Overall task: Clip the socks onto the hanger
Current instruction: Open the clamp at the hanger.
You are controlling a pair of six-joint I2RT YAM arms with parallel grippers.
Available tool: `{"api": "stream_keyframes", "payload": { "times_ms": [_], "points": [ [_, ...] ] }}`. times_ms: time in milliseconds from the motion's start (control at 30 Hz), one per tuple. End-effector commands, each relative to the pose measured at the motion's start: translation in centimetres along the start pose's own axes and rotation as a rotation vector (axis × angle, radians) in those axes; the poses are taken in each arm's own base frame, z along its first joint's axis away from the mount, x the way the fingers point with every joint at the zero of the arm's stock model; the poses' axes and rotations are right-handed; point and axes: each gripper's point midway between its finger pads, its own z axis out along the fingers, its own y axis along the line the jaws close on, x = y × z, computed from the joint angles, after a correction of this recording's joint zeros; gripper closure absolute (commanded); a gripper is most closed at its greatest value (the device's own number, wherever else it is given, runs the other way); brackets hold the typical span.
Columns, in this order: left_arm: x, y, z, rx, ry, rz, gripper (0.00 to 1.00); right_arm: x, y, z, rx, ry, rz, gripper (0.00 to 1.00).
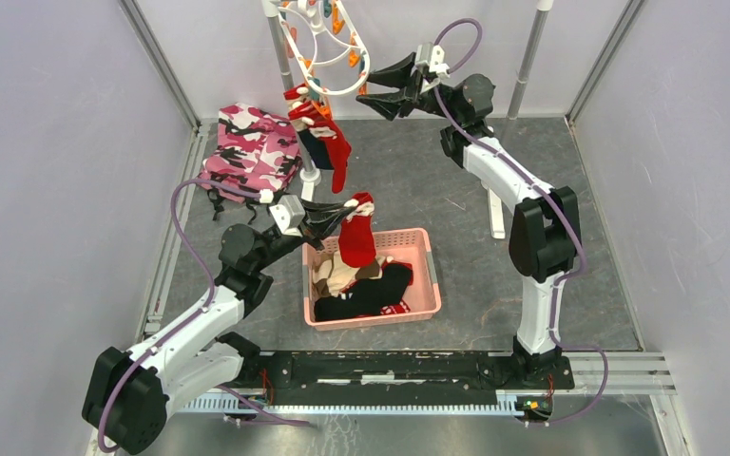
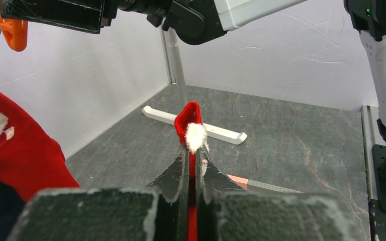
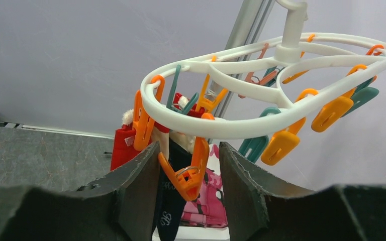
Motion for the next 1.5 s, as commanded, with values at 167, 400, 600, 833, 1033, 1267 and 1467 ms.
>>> {"api": "stream_keyframes", "payload": {
  "times_ms": [167, 400, 600, 833, 1033, 1267, 1467],
  "points": [
    [-2.3, 0.0, 0.6, 0.017, -0.055, 0.083, 0.98, -2.4, 0.2, 1.5, -0.028, -0.057, -0.035, 0.48],
    [-2.3, 0.0, 0.5, 0.015, -0.055, 0.083, 0.98, -2.6, 0.3, 1.7, -0.028, -0.061, -0.035, 0.57],
    [-2.3, 0.4, 0.6, -0.004, -0.052, 0.08, 0.98, -2.9, 0.7, 1.7, -0.036, -0.063, -0.022, 0.86],
    [-2.4, 3.4, 2.1, -0.12, -0.013, 0.054, 0.98, -3.3, 1.4, 1.3, -0.036, -0.057, 0.012, 0.94],
    [-0.9, 7.4, 4.2, -0.256, 0.04, 0.018, 0.98, -3.5, 2.2, 1.2, -0.039, -0.051, 0.07, 0.94],
    [0.1, 10.6, 5.7, -0.32, 0.071, 0.056, 0.98, -3.7, 2.7, 1.2, -0.039, -0.036, 0.113, 0.95],
    [-0.9, 11.6, 7.2, -0.302, 0.032, 0.056, 0.98, -3.7, 3.1, 1.1, -0.042, -0.034, 0.143, 0.95]
  ]
}}
